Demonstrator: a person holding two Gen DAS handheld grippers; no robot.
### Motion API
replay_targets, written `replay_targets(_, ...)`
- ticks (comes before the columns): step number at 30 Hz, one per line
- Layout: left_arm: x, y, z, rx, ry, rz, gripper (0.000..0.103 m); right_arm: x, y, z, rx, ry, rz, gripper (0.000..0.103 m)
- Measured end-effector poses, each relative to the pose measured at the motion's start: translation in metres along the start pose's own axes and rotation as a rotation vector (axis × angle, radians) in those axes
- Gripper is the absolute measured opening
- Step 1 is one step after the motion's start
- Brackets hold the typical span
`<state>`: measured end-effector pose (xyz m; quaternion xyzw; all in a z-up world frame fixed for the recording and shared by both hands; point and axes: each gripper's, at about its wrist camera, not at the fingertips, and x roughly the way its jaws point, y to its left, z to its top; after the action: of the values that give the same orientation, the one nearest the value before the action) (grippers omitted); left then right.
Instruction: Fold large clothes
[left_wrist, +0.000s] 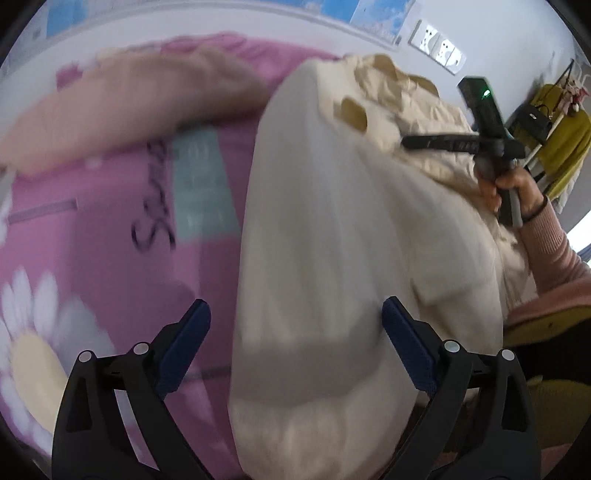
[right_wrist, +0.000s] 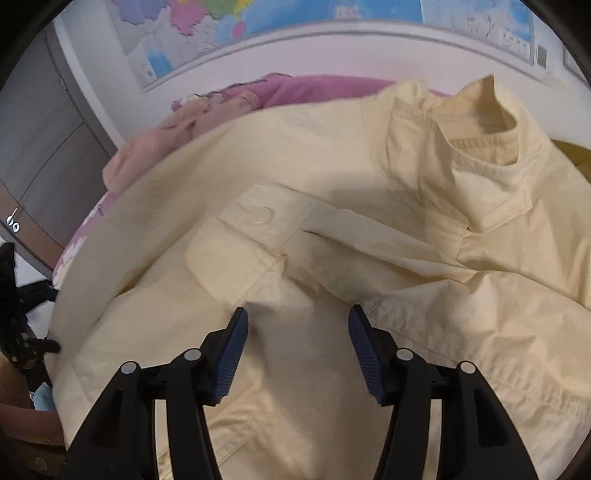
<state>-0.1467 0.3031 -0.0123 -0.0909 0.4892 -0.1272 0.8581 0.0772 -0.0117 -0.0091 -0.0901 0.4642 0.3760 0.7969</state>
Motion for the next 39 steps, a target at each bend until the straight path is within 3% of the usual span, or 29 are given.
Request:
replay_targets(1, 0.001, 0.002, -0.006, -0.01, 0.01, -0.011, 0.092, -0.006, 0.004, -0.003, -0.002, -0.012, 0.029, 0.067)
replay_targets(3, -0.002, 0.002, -0.014, -0.004, 0.01, -0.042, 0.07, -0.012, 0.011, -0.006, -0.005, -0.028, 0.06, 0.069)
replay_targets(4, -0.002, 0.0, -0.015, -0.003, 0.009, -0.06, 0.046, -0.017, 0.018, -0.009, -0.018, -0.033, 0.066, 0.069)
replay_targets(5, -0.004, -0.002, -0.016, 0.001, 0.004, -0.075, 0.028, -0.02, 0.023, -0.011, -0.031, -0.038, 0.07, 0.069)
replay_targets(7, -0.009, -0.006, -0.012, 0.001, -0.011, -0.076, 0.011, -0.029, 0.032, -0.016, -0.05, -0.051, 0.092, 0.069)
replay_targets(8, -0.015, -0.009, -0.007, -0.001, -0.026, -0.075, 0.009, -0.031, 0.038, -0.017, -0.06, -0.057, 0.107, 0.069)
replay_targets(11, -0.043, -0.019, 0.016, 0.021, -0.102, -0.079, 0.008, -0.042, 0.056, -0.02, -0.098, -0.084, 0.139, 0.069)
replay_targets(15, -0.087, -0.033, 0.072, 0.061, -0.18, -0.104, 0.008, -0.06, 0.074, -0.019, -0.145, -0.137, 0.22, 0.07)
replay_targets(20, -0.095, -0.072, 0.139, 0.139, -0.129, -0.153, 0.01, -0.078, 0.093, -0.018, -0.197, -0.212, 0.295, 0.075)
replay_targets(23, -0.074, -0.102, 0.17, 0.164, -0.067, -0.163, 0.02, -0.085, 0.091, -0.02, -0.183, -0.232, 0.328, 0.077)
replay_targets(25, -0.049, -0.121, 0.186, 0.175, -0.009, -0.177, 0.022, -0.087, 0.083, -0.025, -0.161, -0.232, 0.331, 0.077)
replay_targets(31, 0.041, -0.169, 0.215, 0.145, 0.164, -0.258, 0.037, -0.098, 0.053, -0.051, -0.062, -0.234, 0.235, 0.077)
replay_targets(35, 0.082, -0.179, 0.22, 0.127, 0.166, -0.207, 0.037, -0.108, 0.051, -0.071, -0.028, -0.259, 0.24, 0.083)
replay_targets(39, 0.104, -0.171, 0.218, 0.049, 0.201, -0.292, 0.041, -0.113, 0.09, -0.082, -0.158, -0.335, 0.169, 0.09)
